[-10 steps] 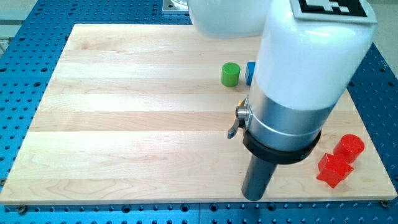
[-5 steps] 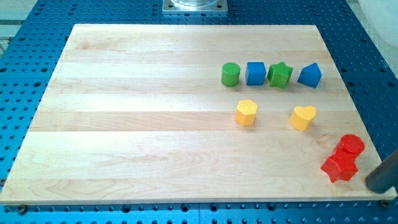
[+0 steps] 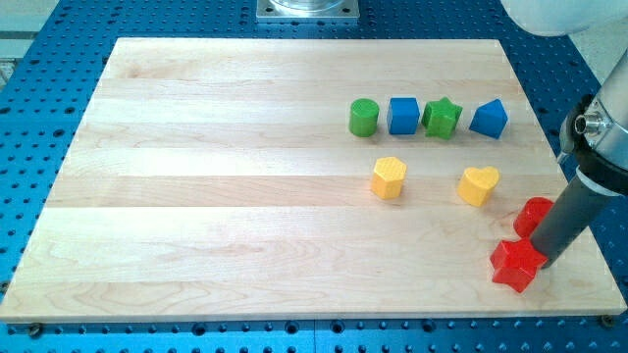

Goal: Push the red circle into the yellow heart

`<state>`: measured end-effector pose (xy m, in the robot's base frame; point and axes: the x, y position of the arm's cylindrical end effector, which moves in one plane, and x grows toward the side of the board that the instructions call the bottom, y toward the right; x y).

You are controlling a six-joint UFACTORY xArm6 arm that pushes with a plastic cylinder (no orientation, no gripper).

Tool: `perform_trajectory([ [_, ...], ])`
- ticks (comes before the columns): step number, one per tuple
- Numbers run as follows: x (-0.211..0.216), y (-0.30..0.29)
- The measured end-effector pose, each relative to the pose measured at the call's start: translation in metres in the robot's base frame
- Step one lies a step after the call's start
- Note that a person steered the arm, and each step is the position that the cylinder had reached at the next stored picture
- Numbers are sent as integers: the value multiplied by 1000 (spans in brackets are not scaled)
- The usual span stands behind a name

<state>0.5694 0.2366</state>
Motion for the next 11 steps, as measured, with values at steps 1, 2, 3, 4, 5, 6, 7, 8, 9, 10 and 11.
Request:
perform_trajectory([
  [1, -18, 24],
  [2, -46, 40],
  [3, -21, 41],
  [4, -41, 24],
  [5, -56, 23],
  [6, -56, 23],
  [7, -54, -5],
  [8, -50, -23],
  [9, -44, -30],
  [10, -43, -38],
  [11, -49, -38],
])
